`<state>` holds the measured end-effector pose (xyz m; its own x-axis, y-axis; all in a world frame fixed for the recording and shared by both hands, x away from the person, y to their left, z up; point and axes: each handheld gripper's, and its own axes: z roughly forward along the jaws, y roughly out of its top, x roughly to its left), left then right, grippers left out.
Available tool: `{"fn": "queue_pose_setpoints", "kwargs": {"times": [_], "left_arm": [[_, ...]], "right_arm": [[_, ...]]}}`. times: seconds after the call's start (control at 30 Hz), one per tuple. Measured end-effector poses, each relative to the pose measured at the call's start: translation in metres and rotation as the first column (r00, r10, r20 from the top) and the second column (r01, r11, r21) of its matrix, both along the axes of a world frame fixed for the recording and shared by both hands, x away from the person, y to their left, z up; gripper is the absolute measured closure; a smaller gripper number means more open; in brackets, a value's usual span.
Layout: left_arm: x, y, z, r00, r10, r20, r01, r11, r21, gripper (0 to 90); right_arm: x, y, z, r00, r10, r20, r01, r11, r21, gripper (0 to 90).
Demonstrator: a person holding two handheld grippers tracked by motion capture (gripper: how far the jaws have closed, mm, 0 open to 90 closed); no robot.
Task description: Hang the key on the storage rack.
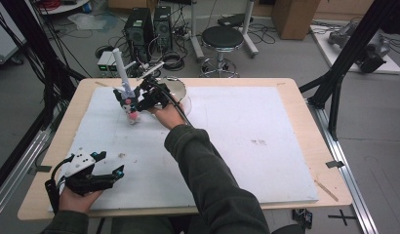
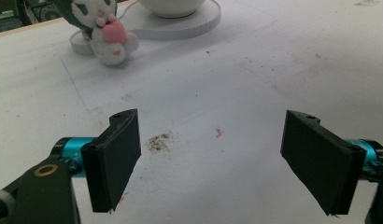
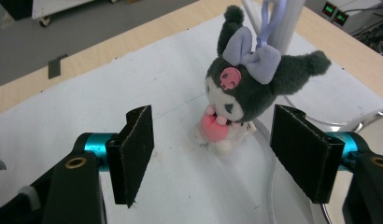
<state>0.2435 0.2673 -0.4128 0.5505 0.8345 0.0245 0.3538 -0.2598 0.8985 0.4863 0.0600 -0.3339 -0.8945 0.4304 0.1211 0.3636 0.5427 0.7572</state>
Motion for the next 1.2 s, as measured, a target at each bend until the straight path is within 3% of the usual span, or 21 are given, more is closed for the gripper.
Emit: {"fn": "queue_pose_setpoints", "kwargs": {"times": [0.23,0.4,0.67,0.9,1.2], "left_arm": [[0.000,-0.001,0.000,1.0000,0.000,-0.002,0.001,1.0000,0.004,20.3],[0.000,-0.001,0.000,1.0000,-0.002,-0.003,0.002,1.0000,0.003,20.3],[0.000,-0.002,0.000,1.0000,0.001,-0.003,-0.001,1.0000,0.007,20.3],[0.000,-0.002,-0.001,1.0000,-0.002,-0.006,0.002,1.0000,0.007,20.3],[0.000,-0.003,-0.001,0.9999,-0.009,-0.007,0.009,0.9999,0.013,20.3]], "right_arm": [[-0.002,-0.011,0.002,0.9992,0.001,-0.040,0.000,1.000,0.013,25.4],[-0.007,-0.018,0.004,0.9998,0.014,-0.017,-0.014,0.999,0.047,24.9],[-0.010,-0.035,0.001,0.9989,0.006,-0.047,-0.003,0.998,0.058,21.6],[-0.014,-0.045,0.005,0.9996,0.013,-0.025,-0.010,0.996,0.092,20.6],[-0.020,-0.064,0.004,0.9994,-0.005,-0.034,0.009,0.995,0.099,17.1]]}}
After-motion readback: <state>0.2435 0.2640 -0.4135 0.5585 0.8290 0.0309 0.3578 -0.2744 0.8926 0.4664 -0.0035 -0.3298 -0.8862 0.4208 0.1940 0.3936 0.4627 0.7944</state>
